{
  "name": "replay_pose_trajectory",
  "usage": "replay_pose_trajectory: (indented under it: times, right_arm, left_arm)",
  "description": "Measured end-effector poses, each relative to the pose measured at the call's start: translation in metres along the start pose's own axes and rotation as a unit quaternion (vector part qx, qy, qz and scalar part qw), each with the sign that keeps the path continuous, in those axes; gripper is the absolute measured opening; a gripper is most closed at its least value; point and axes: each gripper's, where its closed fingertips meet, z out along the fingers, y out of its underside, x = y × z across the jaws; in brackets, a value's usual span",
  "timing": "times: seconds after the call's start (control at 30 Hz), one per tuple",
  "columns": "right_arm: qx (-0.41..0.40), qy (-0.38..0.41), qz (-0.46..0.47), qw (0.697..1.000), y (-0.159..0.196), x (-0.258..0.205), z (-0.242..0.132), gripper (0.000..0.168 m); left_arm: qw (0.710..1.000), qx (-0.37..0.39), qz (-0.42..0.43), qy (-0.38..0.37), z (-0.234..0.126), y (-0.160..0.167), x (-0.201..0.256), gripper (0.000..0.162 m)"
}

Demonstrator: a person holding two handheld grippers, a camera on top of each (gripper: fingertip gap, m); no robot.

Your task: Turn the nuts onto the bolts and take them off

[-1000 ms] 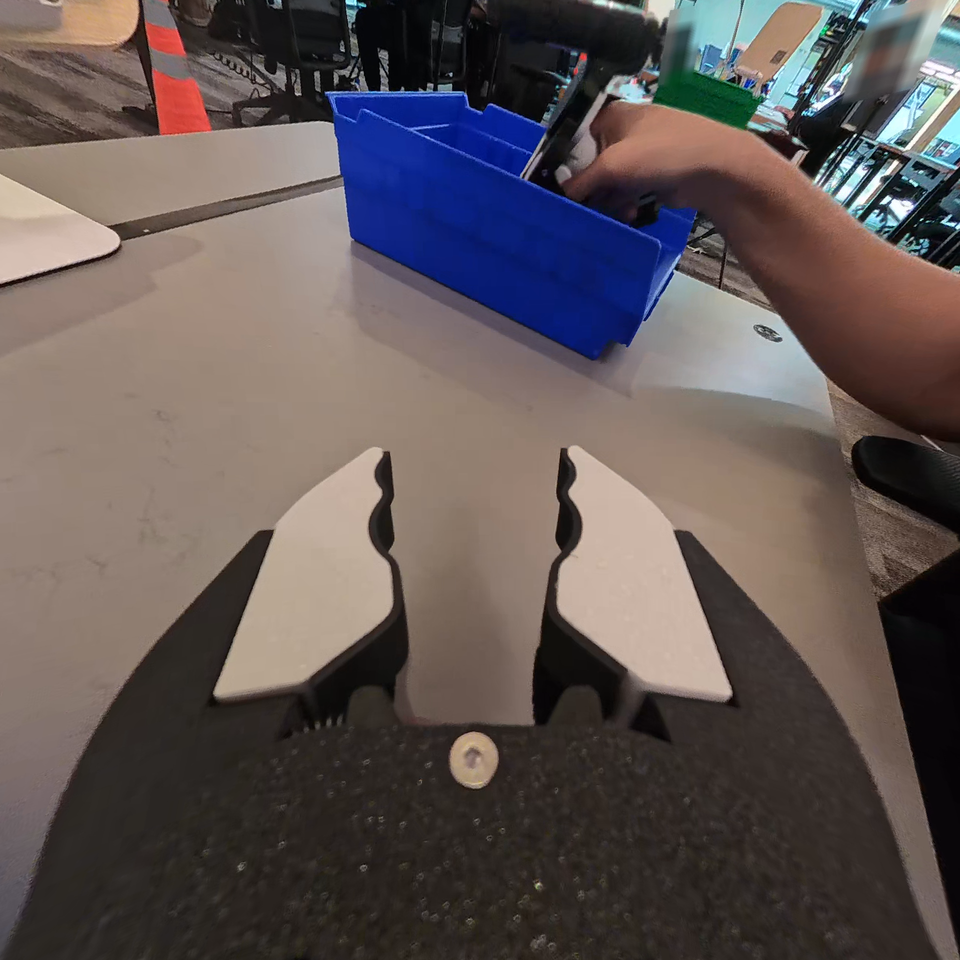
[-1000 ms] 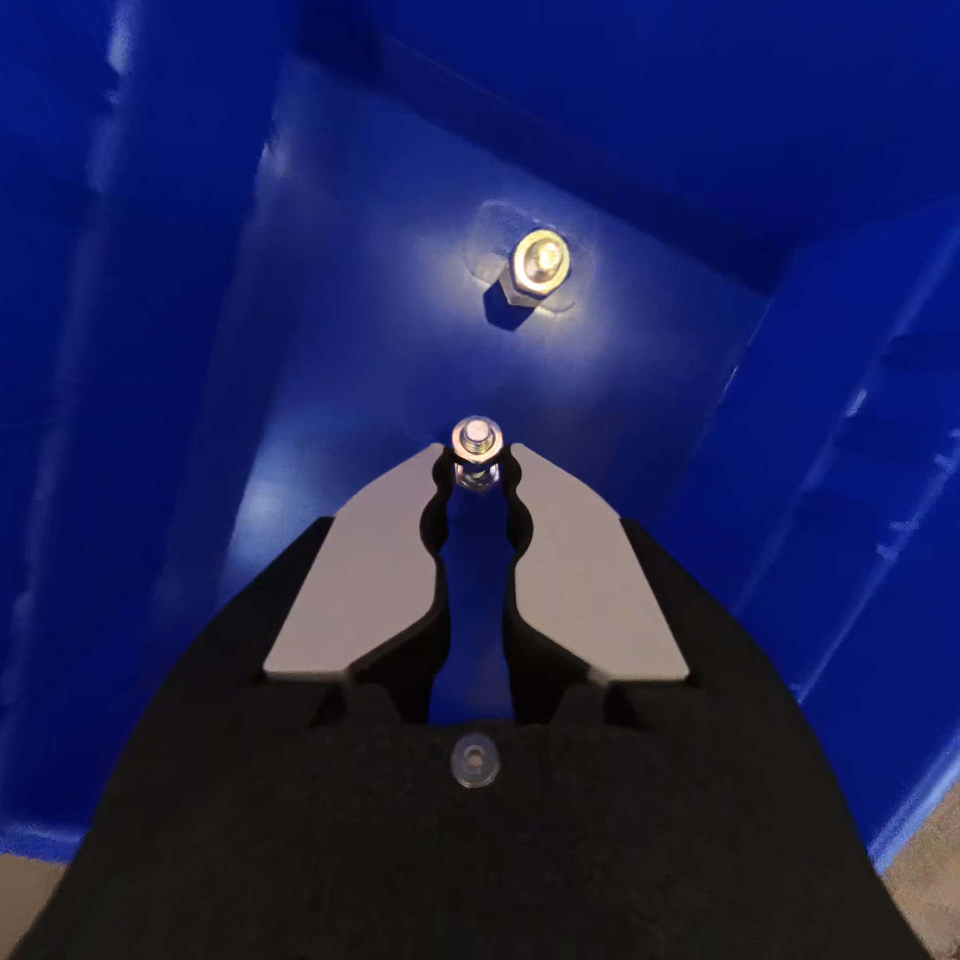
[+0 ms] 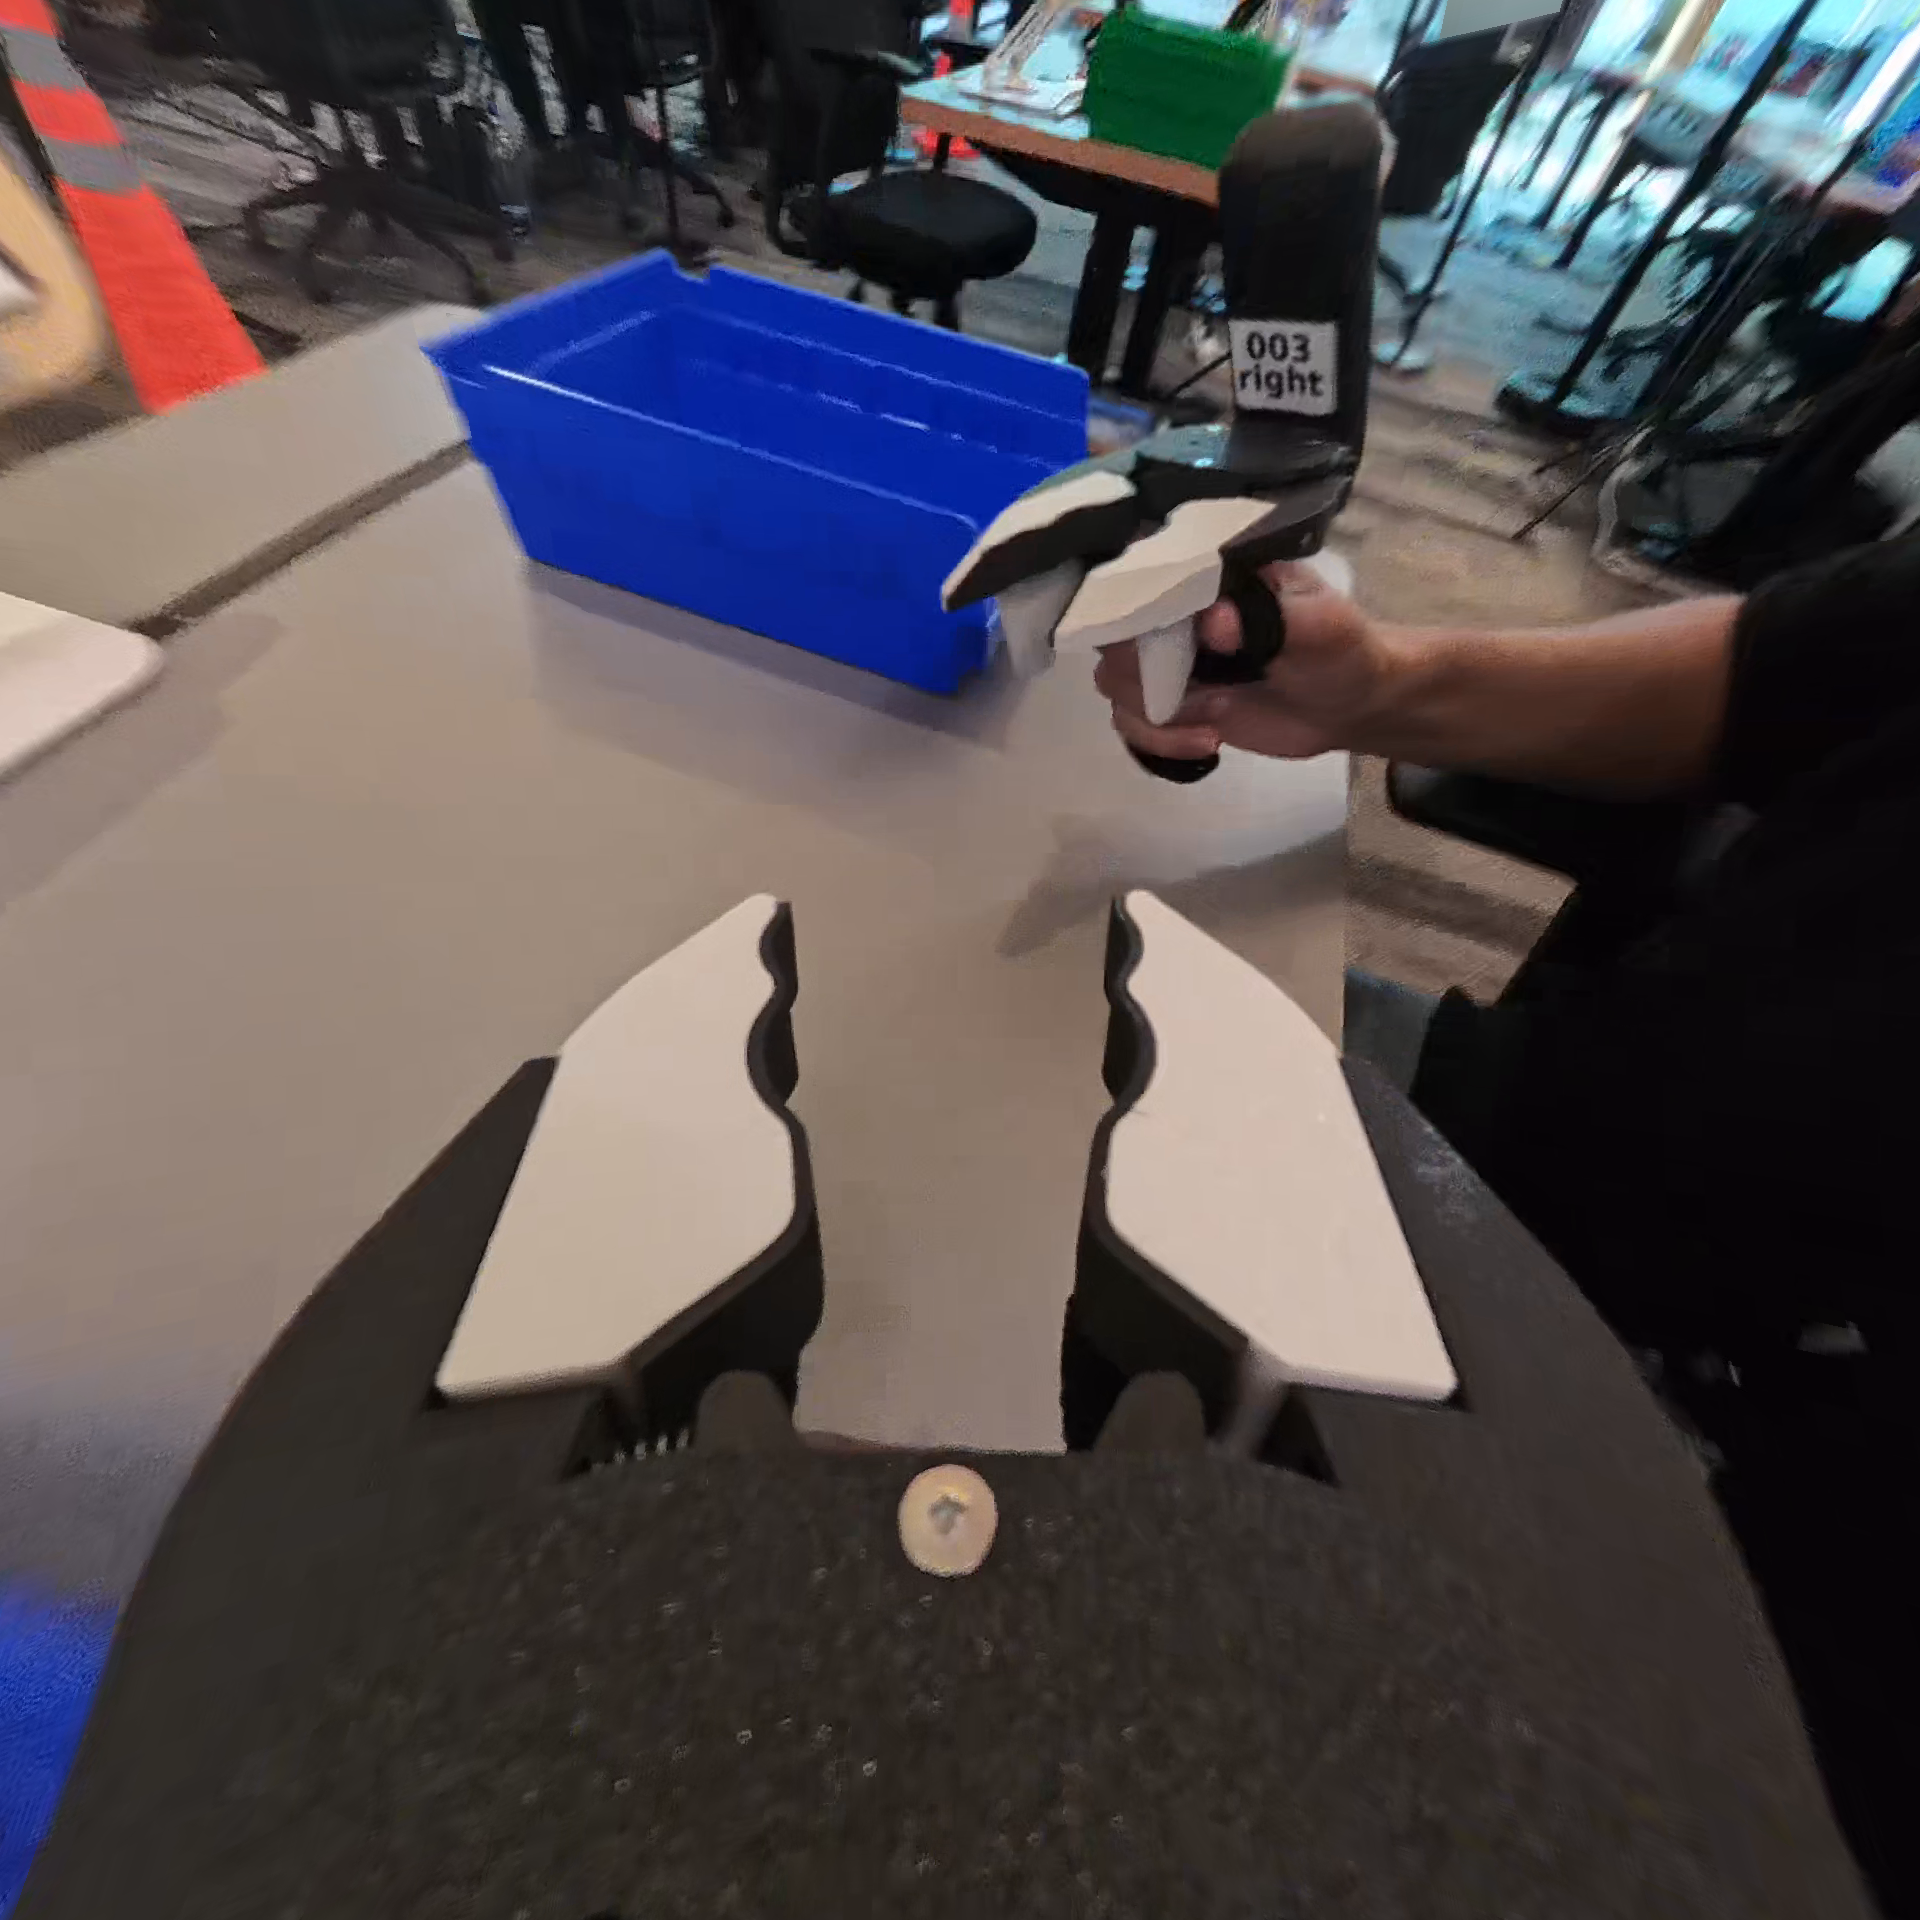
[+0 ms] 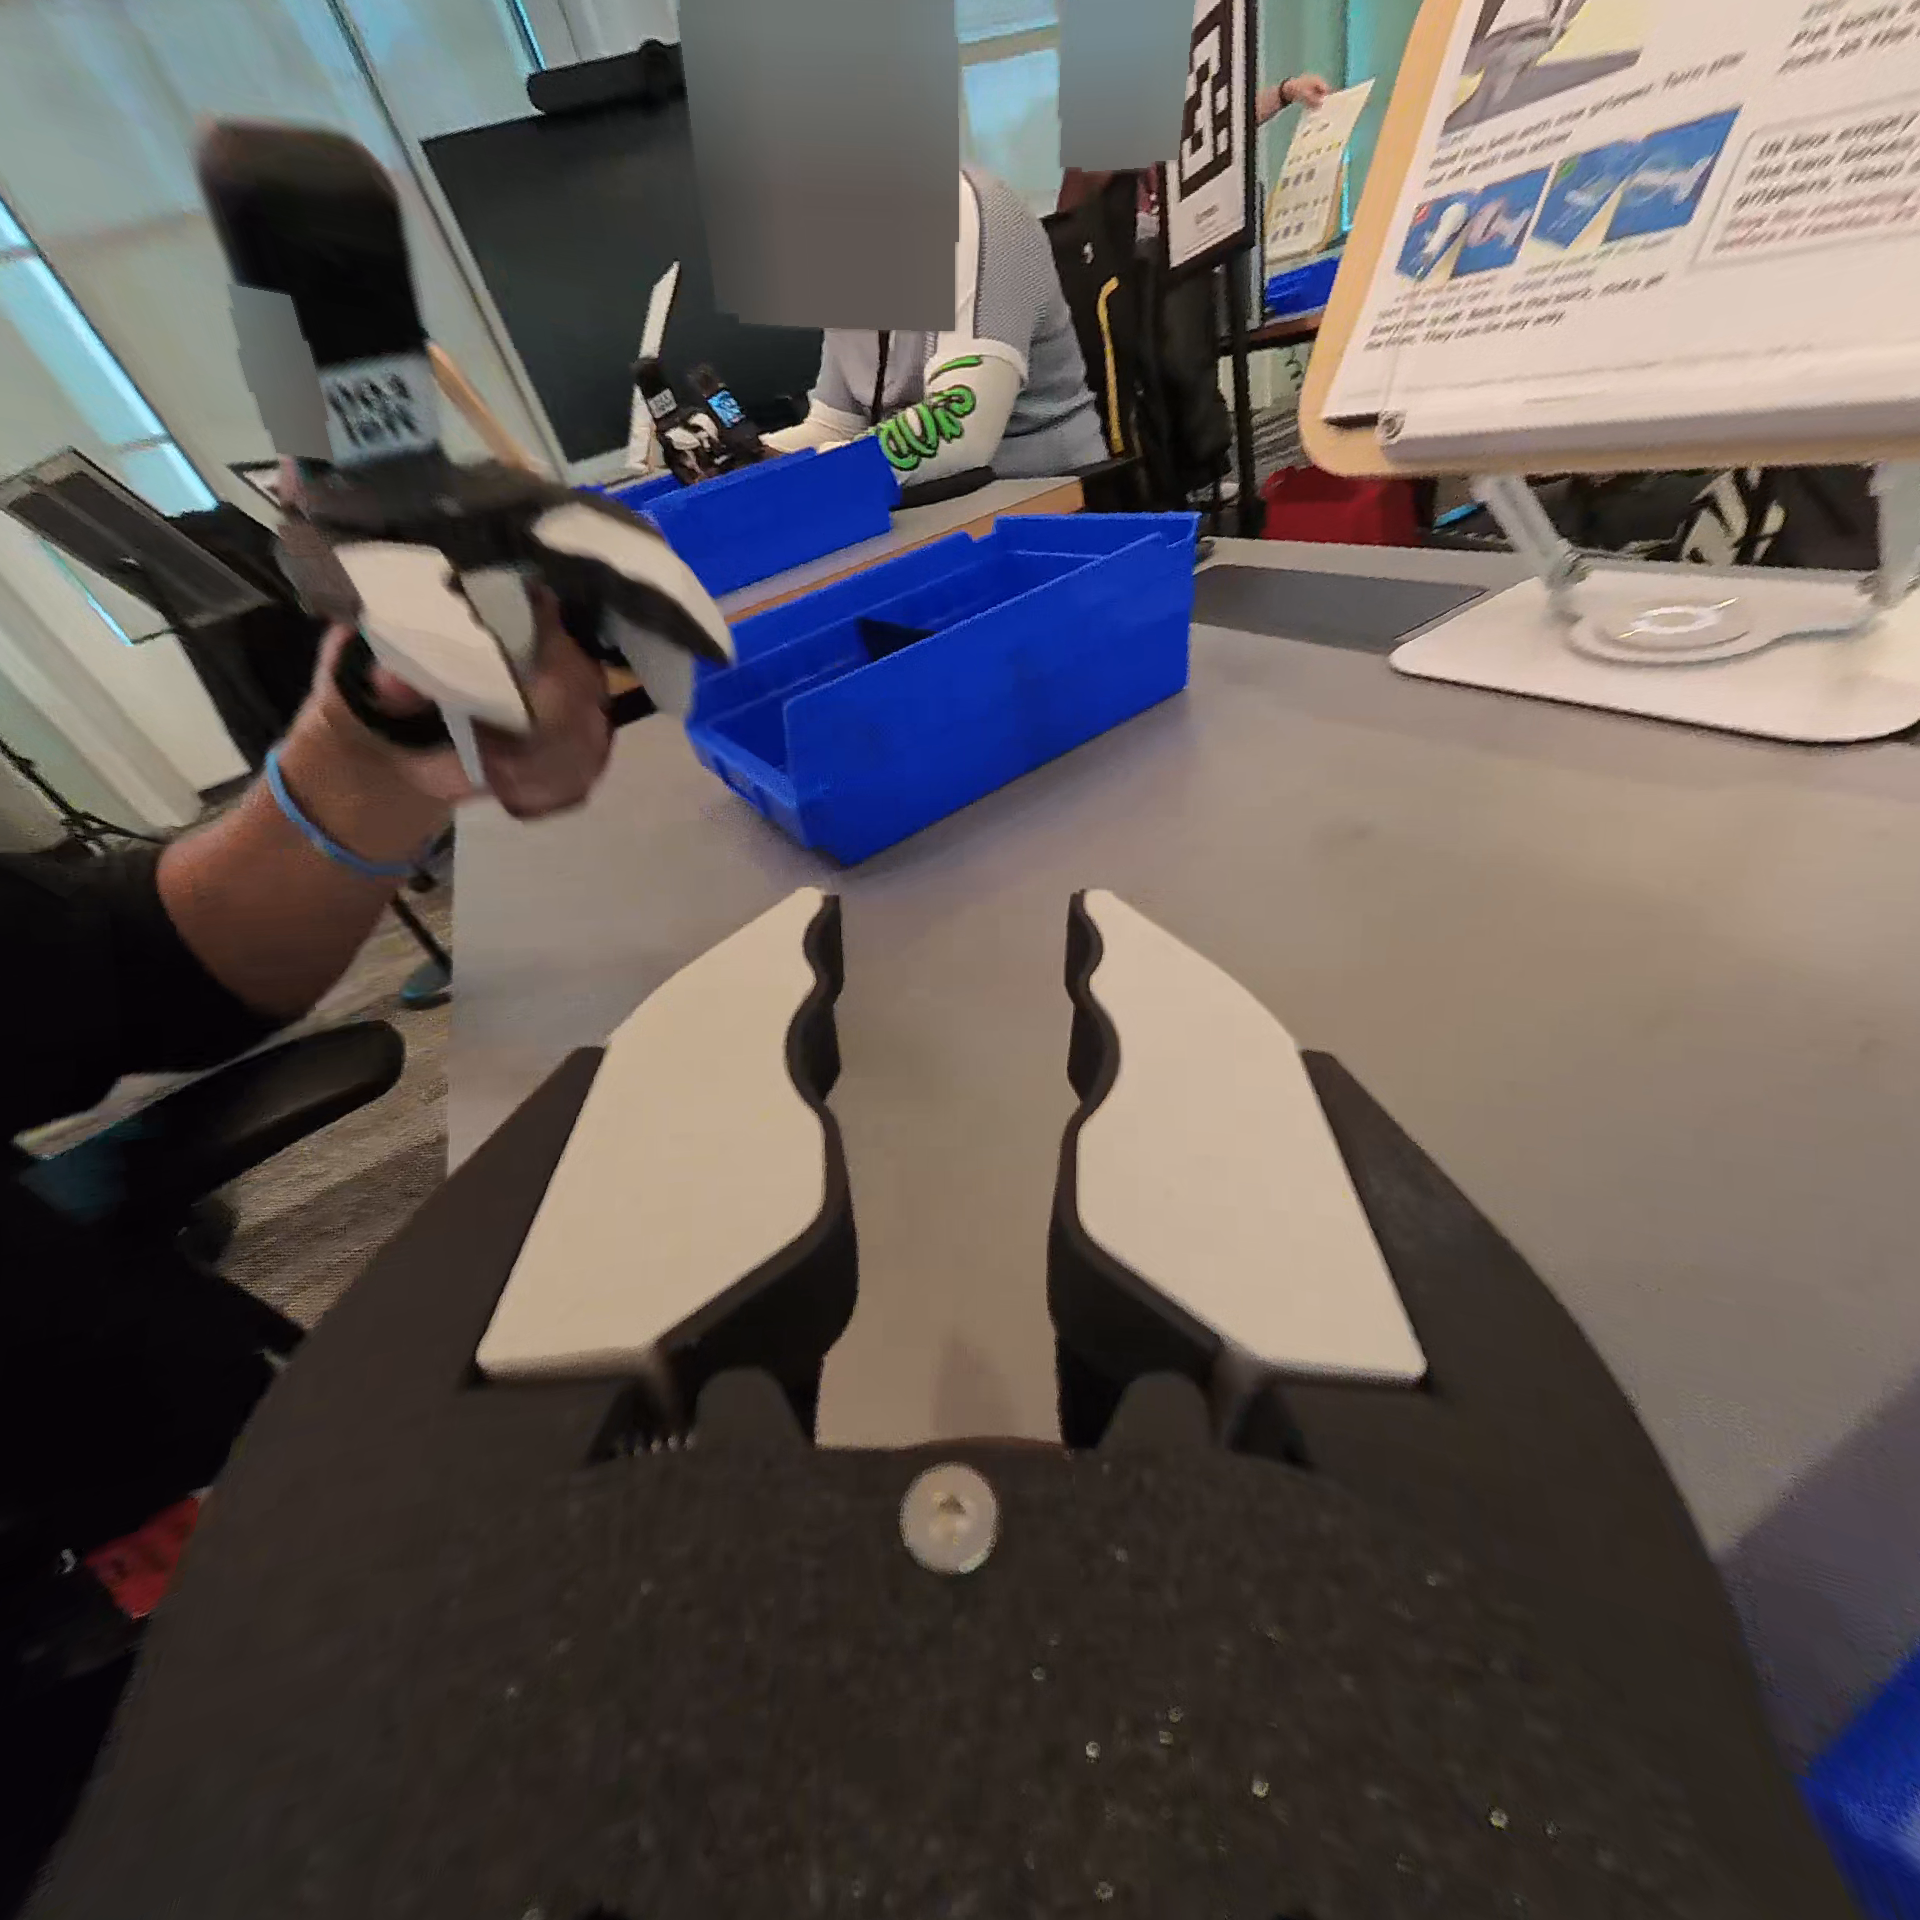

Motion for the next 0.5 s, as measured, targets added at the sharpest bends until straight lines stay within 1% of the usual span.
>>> replay_pose_trajectory:
  times: [0.07,0.13,0.17,0.23,0.27,0.33,0.43,0.5]
  right_arm:
    - [-0.007,-0.006,0.005,1.000,0.006,0.001,0.002,0.038]
    - [-0.018,-0.017,0.004,1.000,0.013,0.001,0.006,0.036]
    - [-0.022,-0.021,0.004,1.000,0.016,0.001,0.008,0.036]
    - [-0.029,-0.034,0.010,0.999,0.021,-0.001,0.011,0.036]
    - [-0.030,-0.041,0.015,0.999,0.022,-0.003,0.012,0.036]
    - [-0.033,-0.049,0.020,0.998,0.024,-0.006,0.014,0.036]
    - [-0.031,-0.051,0.014,0.998,0.023,-0.008,0.012,0.035]
    - [-0.027,-0.052,0.012,0.998,0.020,-0.009,0.011,0.035]
  left_arm:
    - [0.997,-0.048,0.038,-0.050,-0.051,-0.002,-0.017,0.053]
    - [0.980,-0.129,0.075,-0.131,-0.096,0.010,-0.061,0.048]
    - [0.967,-0.181,0.090,-0.154,-0.115,0.023,-0.084,0.048]
    - [0.940,-0.276,0.098,-0.175,-0.141,0.058,-0.128,0.048]
    - [0.928,-0.316,0.089,-0.174,-0.147,0.076,-0.146,0.048]
    - [0.908,-0.379,0.072,-0.163,-0.149,0.109,-0.174,0.049]
    - [0.882,-0.442,0.063,-0.154,-0.140,0.142,-0.205,0.048]
    - [0.864,-0.483,0.054,-0.127,-0.134,0.160,-0.210,0.048]
